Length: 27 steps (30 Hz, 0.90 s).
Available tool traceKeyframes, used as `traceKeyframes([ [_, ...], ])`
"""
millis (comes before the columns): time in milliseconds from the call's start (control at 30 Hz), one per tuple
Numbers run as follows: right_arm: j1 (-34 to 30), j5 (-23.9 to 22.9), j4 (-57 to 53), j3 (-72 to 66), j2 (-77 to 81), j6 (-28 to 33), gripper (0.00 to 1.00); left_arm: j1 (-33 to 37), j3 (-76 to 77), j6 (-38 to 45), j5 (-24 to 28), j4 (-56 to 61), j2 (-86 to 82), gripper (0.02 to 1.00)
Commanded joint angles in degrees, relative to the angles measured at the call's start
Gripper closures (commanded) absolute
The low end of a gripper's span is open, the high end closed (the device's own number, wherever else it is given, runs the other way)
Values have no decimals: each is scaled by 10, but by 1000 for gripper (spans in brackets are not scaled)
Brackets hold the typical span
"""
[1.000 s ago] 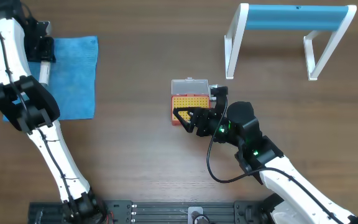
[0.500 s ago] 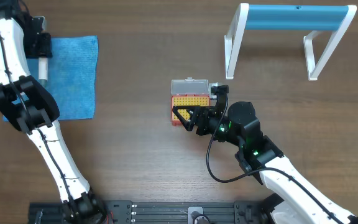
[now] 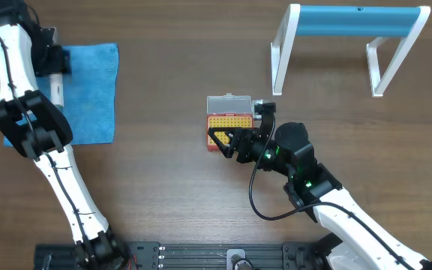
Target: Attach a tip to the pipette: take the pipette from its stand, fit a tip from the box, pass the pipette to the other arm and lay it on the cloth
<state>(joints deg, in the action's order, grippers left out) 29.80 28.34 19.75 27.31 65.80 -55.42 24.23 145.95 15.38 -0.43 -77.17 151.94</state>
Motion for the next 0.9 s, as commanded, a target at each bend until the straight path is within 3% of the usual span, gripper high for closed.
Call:
traceKeyframes([
  [33, 4, -10, 5, 2, 4, -5, 233, 1, 8, -17, 0, -10, 8, 106],
  [133, 4, -10, 6, 2, 4, -5, 235, 1, 40, -19, 3, -27, -12, 104],
  [267, 4, -13, 40, 2, 4, -5, 235, 1, 106, -19, 49, -50, -75, 104],
  [400, 3, -35, 69, 6, 4, -1, 233, 0, 168, -18, 67, -145, -169, 86],
  [467, 2, -38, 70, 9, 3, 33, 233, 3, 170, -15, 61, -202, -226, 86],
  [633, -27, -46, 64, 12, -39, 119, 233, 0, 129, -43, 93, -202, -393, 82],
  [767, -56, -46, 33, 12, -103, 186, 233, -7, -56, -42, 102, -202, -572, 82],
  [900, -97, -46, -110, 12, -213, 297, 233, -7, -378, -28, 212, -156, -824, 82],
])
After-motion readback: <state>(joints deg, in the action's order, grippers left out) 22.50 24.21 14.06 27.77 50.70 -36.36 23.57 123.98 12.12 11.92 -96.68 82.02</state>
